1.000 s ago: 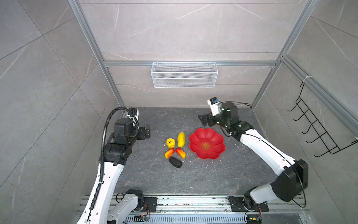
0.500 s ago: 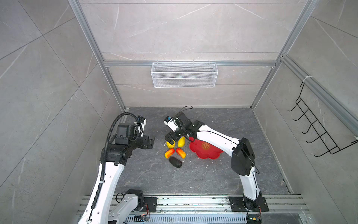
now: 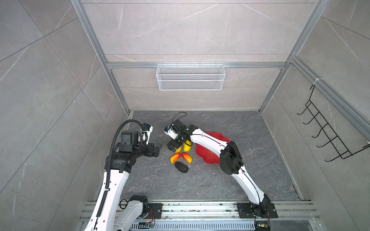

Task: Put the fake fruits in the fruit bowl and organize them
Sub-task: 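Reach the right gripper over the fruits and grasp the round yellow pear, then carry the yellow pear into the red bowl and open the right gripper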

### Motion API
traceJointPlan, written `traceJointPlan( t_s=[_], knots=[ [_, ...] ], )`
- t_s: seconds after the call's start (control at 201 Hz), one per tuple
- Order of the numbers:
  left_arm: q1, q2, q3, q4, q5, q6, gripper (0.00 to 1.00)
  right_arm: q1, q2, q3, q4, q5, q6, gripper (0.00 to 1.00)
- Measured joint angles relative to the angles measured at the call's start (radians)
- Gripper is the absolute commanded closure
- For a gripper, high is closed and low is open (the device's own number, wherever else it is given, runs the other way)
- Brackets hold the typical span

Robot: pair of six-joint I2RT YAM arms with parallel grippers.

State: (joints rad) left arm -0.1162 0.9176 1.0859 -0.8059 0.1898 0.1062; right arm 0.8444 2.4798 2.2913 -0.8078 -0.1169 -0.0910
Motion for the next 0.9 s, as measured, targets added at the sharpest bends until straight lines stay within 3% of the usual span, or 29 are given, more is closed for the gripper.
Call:
traceJointPlan(
  t_s=[0.483, 0.757, 0.896],
  knots=[
    [0.000, -0.001, -0.008, 0.007, -0.032, 0.000, 0.00, 0.006, 0.003, -0.005, -0.033, 0.043, -0.013, 0.50],
    [0.000, -0.001, -0.011, 0.008, -0.035, 0.000, 0.00, 0.003, -0.009, 0.050, -0.079, 0.045, -0.019, 0.50],
    [0.000, -0.001, -0.011, 0.008, -0.036, 0.000, 0.00, -0.016, -0.129, -0.017, -0.074, 0.051, -0.034, 0.50]
  ],
)
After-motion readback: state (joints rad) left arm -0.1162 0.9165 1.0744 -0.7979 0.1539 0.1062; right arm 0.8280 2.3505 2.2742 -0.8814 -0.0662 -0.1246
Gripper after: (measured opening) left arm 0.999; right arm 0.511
